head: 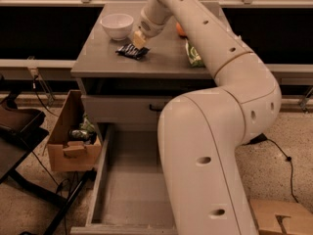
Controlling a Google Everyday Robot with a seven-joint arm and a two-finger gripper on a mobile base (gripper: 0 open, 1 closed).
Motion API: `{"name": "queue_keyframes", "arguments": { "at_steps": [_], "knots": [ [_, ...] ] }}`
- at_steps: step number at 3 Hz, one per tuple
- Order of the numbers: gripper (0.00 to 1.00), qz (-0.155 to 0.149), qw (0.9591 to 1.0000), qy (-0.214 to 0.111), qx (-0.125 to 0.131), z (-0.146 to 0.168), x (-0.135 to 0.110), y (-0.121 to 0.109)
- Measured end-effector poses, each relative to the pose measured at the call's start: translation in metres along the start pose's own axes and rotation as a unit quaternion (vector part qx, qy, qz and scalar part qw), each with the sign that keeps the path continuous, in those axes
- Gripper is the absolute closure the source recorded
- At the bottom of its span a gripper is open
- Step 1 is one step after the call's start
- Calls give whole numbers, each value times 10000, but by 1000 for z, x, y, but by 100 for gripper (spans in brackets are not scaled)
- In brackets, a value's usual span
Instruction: Pick rxbar blueberry from middle drawer and place on counter
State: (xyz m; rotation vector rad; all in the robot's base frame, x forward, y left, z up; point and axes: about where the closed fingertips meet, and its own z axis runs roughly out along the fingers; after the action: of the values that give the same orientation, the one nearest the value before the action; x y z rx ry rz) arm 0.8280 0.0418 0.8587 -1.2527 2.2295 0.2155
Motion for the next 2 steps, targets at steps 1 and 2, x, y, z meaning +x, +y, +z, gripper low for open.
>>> {"name": "queue_keyframes", "arguments": {
  "at_steps": [1,2],
  "knots": [
    [25,0,10000,1,-1,0,0,0],
    [2,0,10000,-2,-1,0,0,0]
  ]
}}
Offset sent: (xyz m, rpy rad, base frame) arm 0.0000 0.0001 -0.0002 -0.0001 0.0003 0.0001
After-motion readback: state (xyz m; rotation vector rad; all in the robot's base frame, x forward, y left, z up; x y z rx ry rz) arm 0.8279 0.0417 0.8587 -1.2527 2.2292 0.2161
